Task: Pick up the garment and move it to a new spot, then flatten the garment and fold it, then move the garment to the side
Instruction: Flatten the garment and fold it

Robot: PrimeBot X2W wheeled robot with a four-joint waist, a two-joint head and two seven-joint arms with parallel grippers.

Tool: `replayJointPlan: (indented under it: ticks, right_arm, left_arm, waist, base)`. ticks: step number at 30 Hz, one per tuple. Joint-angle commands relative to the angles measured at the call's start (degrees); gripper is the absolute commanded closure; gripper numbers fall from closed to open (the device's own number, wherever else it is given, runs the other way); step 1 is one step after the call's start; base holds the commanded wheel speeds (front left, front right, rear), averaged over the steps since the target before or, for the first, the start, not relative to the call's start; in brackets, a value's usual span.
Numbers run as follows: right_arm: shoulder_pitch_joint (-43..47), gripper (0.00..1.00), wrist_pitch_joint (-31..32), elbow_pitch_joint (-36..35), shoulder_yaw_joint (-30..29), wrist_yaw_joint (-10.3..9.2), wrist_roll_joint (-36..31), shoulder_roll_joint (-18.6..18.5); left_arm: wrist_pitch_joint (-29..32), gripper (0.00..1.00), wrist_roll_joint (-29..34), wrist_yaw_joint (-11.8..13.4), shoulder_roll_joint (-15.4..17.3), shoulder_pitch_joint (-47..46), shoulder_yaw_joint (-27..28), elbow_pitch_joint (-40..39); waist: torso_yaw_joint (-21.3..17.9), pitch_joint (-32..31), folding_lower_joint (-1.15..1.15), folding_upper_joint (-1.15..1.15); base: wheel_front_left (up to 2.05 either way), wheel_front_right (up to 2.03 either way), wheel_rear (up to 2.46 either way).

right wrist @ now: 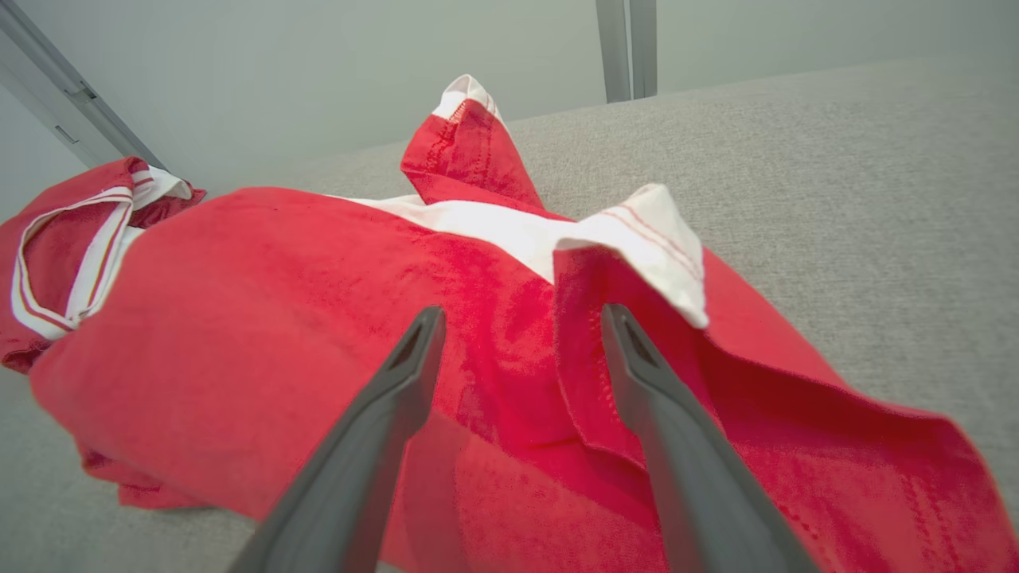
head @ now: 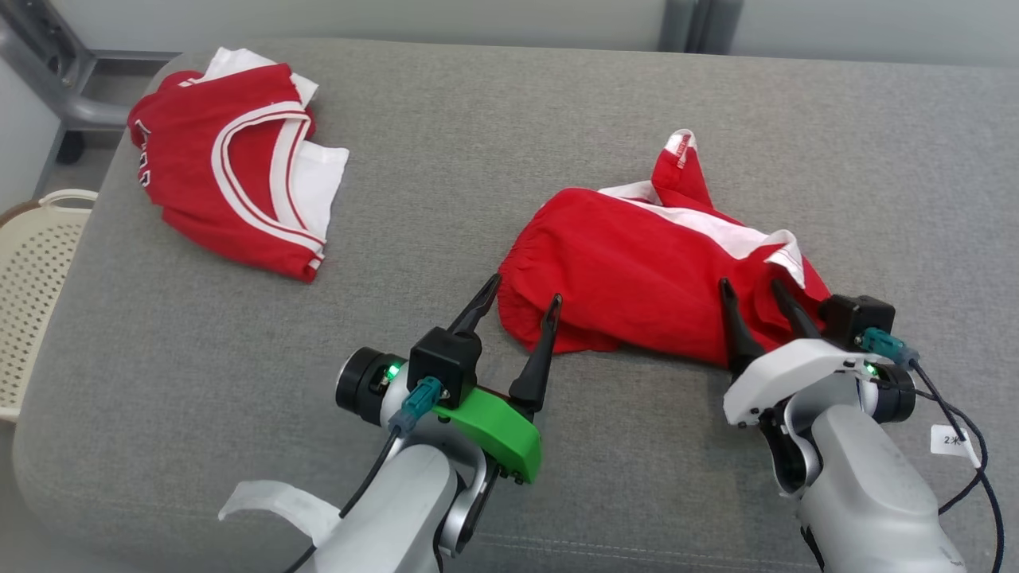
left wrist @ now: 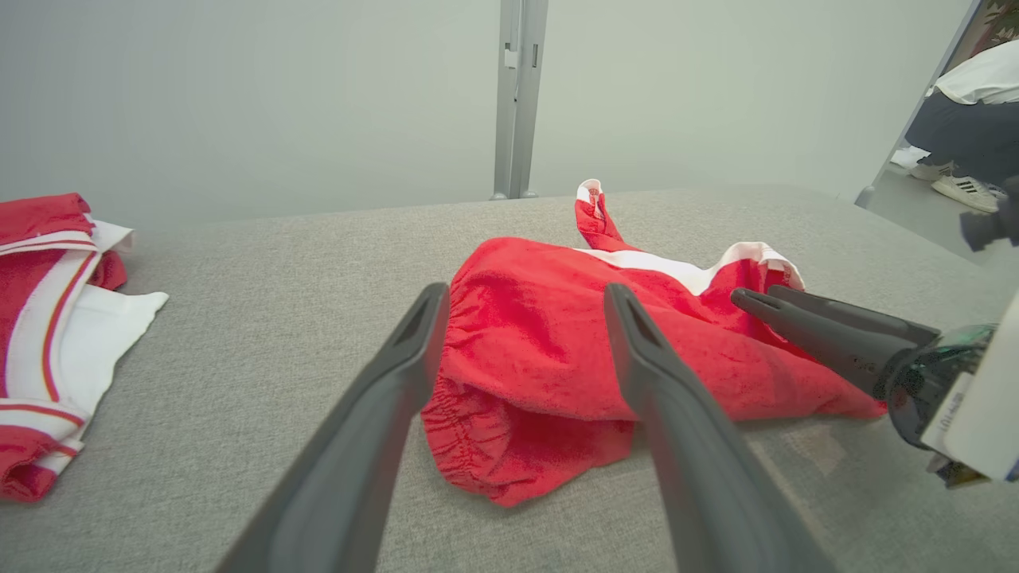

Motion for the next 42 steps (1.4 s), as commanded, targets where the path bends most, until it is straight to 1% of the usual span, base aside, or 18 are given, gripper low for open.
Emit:
replayJointPlan:
  ticks: [1, 2, 3, 5, 6, 7, 8, 9, 10, 14, 18, 21, 23, 26, 29, 33, 37, 42]
  right_arm:
    - [-1.79, 0.00, -0.22, 2.00, -0.77, 0.00, 1.08, -0.24]
    - [-2.90, 0.00, -0.22, 3.17, -1.84, 0.00, 1.46, -0.29]
    - [-4.78, 0.00, -0.22, 5.19, -4.28, 0.00, 0.20, -0.31]
    - [-6.06, 0.00, -0.22, 6.97, -7.64, 0.00, -3.40, -0.27]
    - [-6.58, 0.25, -0.22, 7.34, -9.73, -0.01, -5.41, -0.30]
    - [-6.87, 0.56, -0.22, 7.67, -11.74, -0.01, -7.02, -0.34]
    - [-7.13, 0.71, -0.22, 7.77, -13.47, -0.01, -8.34, -0.28]
    - [-7.31, 0.95, -0.22, 7.61, -14.89, -0.01, -9.19, -0.25]
    - [-7.31, 1.00, -0.22, 7.26, -16.12, -0.01, -10.17, -0.24]
    - [-6.34, 1.00, -0.22, 5.56, -18.77, -0.01, -11.76, -0.27]
    - [-4.68, 1.00, -0.22, 3.84, -18.78, 0.00, -9.94, -0.23]
    - [-2.76, 1.00, -0.22, 1.93, -16.47, -0.01, -6.75, -0.21]
    - [-0.74, 1.00, -0.22, -0.40, -13.56, 0.00, -4.81, -0.19]
    - [3.73, 1.00, -0.22, -4.54, -9.09, 0.00, -2.64, -0.21]
    - [8.50, 1.00, -0.22, -7.91, -7.21, -0.01, -1.00, -0.27]
    - [12.84, 1.00, -0.22, -10.63, -8.44, -0.01, 0.76, -0.27]
    - [14.85, 1.00, -0.22, -11.70, -9.49, -0.01, -0.93, -0.24]
    - [15.74, 1.00, -0.22, -10.72, -10.89, -0.01, -2.88, -0.77]
  left_arm:
    - [-0.14, 0.00, 0.77, -0.30, 0.08, 0.99, 0.48, -0.63]
    - [-0.14, 0.00, 1.08, -0.47, 0.03, 1.27, 0.69, -0.85]
    - [-0.15, 0.00, 1.38, -0.66, -0.04, 1.62, 1.19, -1.20]
    - [-0.15, 0.00, 1.71, -0.79, -0.06, 1.90, 1.74, -1.53]
    - [-0.15, 0.00, 1.88, -0.78, -0.08, 2.14, 1.85, -1.69]
    - [-0.14, 0.00, 1.88, -0.79, -0.09, 2.36, 2.03, -1.84]
    - [-0.14, 0.00, 1.92, -0.85, -0.11, 2.45, 2.24, -2.09]
    - [-0.14, 0.00, 1.92, -0.80, -0.12, 2.50, 2.47, -2.32]
    - [-0.14, 0.00, 1.94, -0.64, -0.12, 2.59, 2.77, -2.56]
    - [-0.14, 0.00, 2.22, -0.31, -0.10, 3.04, 3.85, -2.93]
    - [-0.15, 0.00, 2.55, -0.29, -0.09, 3.59, 5.39, -3.31]
    - [-0.15, 0.00, 2.75, -0.57, -0.07, 3.65, 6.39, -3.60]
    - [-0.15, 0.00, 2.53, -0.72, -0.07, 3.79, 7.11, -3.86]
    - [-0.15, 0.00, 2.61, -0.73, -0.05, 4.09, 8.25, -4.05]
    - [-0.15, 0.00, 3.04, -0.85, -0.04, 4.39, 9.59, -4.07]
    - [-0.15, 0.00, 3.56, -1.11, -0.04, 4.94, 11.34, -3.95]
    - [-0.15, 0.00, 4.06, -1.71, -0.05, 5.29, 12.48, -3.99]
    - [-0.15, 0.00, 4.59, -2.31, -0.04, 6.01, 13.12, -4.13]
  waist:
    - [3.78, -0.30, 0.00, 0.00]
    - [4.17, -0.11, 0.00, 0.00]
    - [4.74, 0.19, 0.00, 0.00]
    - [5.07, 0.45, 0.00, 0.00]
    - [5.15, 0.54, 0.00, 0.00]
    - [5.22, 0.62, 0.00, 0.00]
    - [5.21, 0.69, 0.00, 0.00]
    - [5.12, 0.76, 0.00, 0.00]
    - [4.91, 0.81, 0.00, 0.00]
    - [3.86, 0.87, 0.00, 0.00]
    - [1.77, 0.92, 0.00, 0.00]
    - [0.24, 0.86, 0.00, 0.00]
    - [-0.68, 0.81, 0.00, 0.00]
    - [-2.10, 0.74, 0.00, 0.00]
    - [-3.50, 0.68, 0.00, 0.00]
    - [-5.29, 0.55, 0.00, 0.00]
    - [-6.13, 0.49, 0.00, 0.00]
    - [-6.47, 0.39, 0.00, 0.00]
  base:
    - [0.00, 0.00, 0.00]
    - [0.00, 0.00, 0.00]
    - [0.00, 0.00, 0.00]
    - [0.00, 0.00, 0.00]
    - [0.00, 0.00, 0.00]
    - [0.00, 0.00, 0.00]
    - [0.00, 0.00, 0.00]
    - [0.00, 0.00, 0.00]
    - [0.00, 0.00, 0.00]
    - [0.00, 0.00, 0.00]
    - [0.00, 0.00, 0.00]
    - [0.00, 0.00, 0.00]
    - [0.00, 0.00, 0.00]
    - [0.00, 0.00, 0.00]
    - [0.00, 0.00, 0.00]
    - [0.00, 0.00, 0.00]
    - [0.00, 0.00, 0.00]
    - [0.00, 0.00, 0.00]
